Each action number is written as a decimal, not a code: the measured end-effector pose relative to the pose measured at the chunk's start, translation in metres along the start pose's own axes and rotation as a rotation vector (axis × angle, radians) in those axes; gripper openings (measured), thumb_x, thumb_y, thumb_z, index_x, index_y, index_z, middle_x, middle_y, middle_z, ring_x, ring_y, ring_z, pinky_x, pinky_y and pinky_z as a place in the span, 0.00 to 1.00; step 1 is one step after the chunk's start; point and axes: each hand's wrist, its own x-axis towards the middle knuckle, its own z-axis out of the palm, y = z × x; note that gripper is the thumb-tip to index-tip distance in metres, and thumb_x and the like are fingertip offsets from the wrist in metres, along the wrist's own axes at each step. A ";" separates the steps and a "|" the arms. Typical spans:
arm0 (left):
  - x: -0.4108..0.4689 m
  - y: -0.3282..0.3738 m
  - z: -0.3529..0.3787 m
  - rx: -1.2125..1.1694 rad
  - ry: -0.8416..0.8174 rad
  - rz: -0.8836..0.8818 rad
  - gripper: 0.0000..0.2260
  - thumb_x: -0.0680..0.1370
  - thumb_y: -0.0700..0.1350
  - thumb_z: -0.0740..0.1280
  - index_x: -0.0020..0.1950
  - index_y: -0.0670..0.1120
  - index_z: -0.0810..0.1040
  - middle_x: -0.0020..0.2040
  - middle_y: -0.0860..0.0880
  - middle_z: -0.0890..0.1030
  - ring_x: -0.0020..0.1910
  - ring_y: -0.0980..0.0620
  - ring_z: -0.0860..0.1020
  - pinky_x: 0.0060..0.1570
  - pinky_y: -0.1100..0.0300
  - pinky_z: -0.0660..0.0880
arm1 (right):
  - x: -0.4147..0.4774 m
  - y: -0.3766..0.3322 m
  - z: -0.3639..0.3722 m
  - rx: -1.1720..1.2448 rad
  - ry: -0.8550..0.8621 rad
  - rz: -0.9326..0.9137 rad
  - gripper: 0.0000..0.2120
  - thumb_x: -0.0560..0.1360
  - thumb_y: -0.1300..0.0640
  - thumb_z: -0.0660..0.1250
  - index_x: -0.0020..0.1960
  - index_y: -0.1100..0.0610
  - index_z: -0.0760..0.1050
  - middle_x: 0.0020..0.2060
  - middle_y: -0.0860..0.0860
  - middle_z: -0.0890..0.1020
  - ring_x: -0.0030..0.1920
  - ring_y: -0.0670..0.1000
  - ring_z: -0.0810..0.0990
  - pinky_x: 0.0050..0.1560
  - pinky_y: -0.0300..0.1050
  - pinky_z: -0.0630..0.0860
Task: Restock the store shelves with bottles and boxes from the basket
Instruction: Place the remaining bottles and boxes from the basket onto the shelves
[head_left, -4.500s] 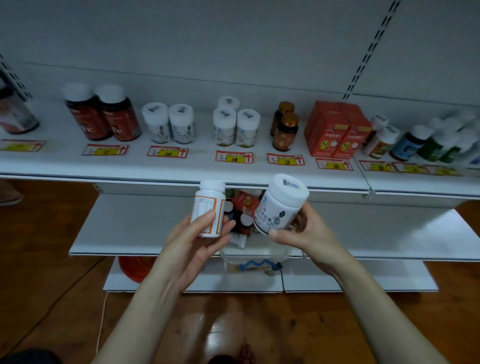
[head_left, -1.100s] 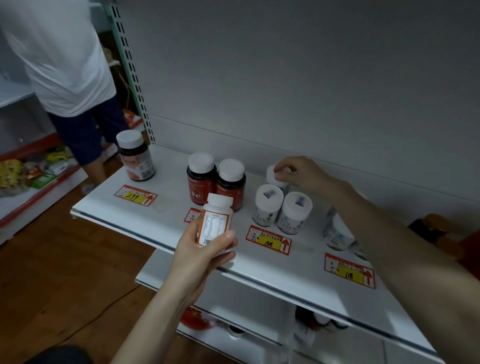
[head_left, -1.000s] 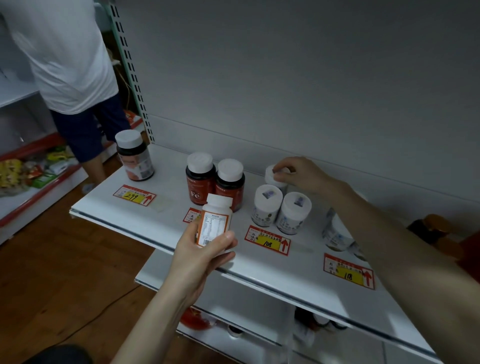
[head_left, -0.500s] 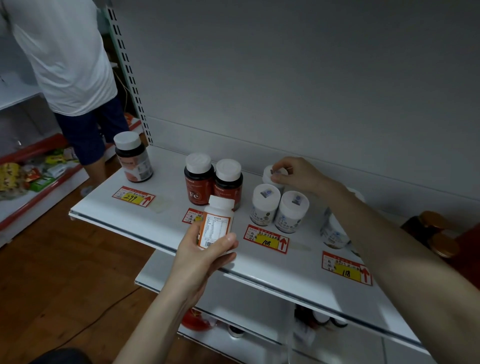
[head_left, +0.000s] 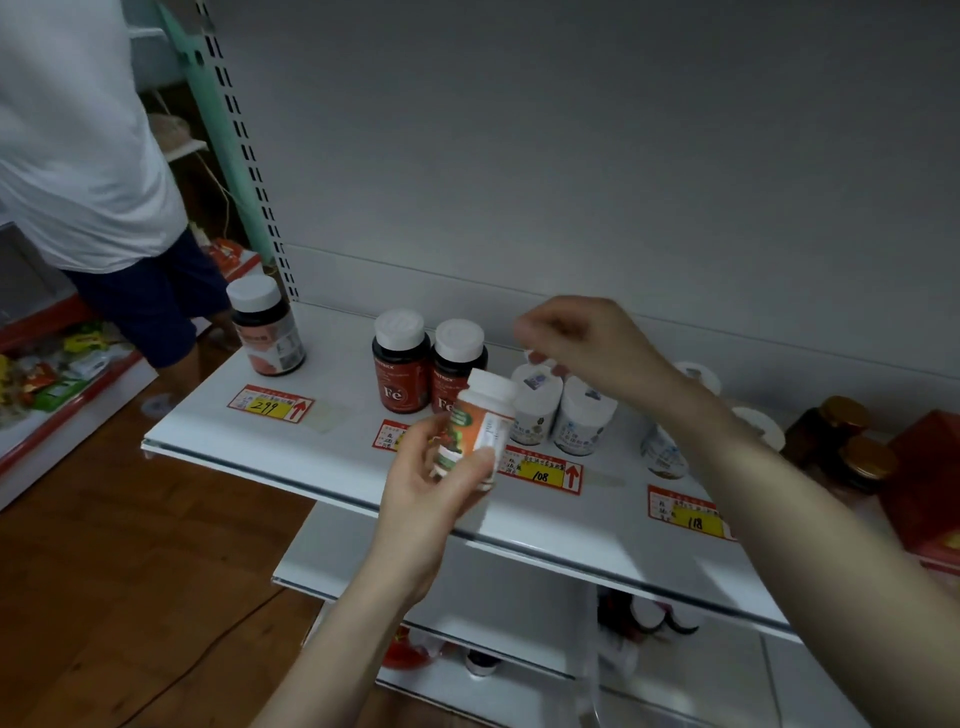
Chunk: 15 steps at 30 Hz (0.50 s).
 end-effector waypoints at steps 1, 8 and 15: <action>-0.001 0.000 0.001 0.054 0.006 0.051 0.19 0.71 0.39 0.70 0.60 0.48 0.72 0.52 0.46 0.80 0.47 0.55 0.81 0.47 0.61 0.79 | -0.008 -0.007 0.004 -0.018 -0.045 0.024 0.09 0.74 0.47 0.64 0.45 0.51 0.78 0.39 0.48 0.82 0.40 0.47 0.81 0.39 0.39 0.77; -0.009 -0.001 0.002 0.166 -0.060 0.178 0.21 0.68 0.35 0.73 0.56 0.49 0.71 0.50 0.50 0.79 0.42 0.62 0.80 0.42 0.69 0.76 | -0.040 -0.020 0.021 0.019 -0.033 0.134 0.08 0.72 0.50 0.68 0.44 0.54 0.82 0.42 0.51 0.84 0.37 0.39 0.78 0.41 0.36 0.75; -0.010 -0.012 -0.004 0.333 -0.377 0.108 0.16 0.72 0.45 0.71 0.57 0.42 0.76 0.47 0.49 0.82 0.43 0.60 0.79 0.43 0.71 0.73 | -0.078 -0.007 0.014 0.102 0.101 0.174 0.03 0.73 0.58 0.69 0.44 0.54 0.81 0.45 0.56 0.84 0.43 0.48 0.81 0.45 0.43 0.76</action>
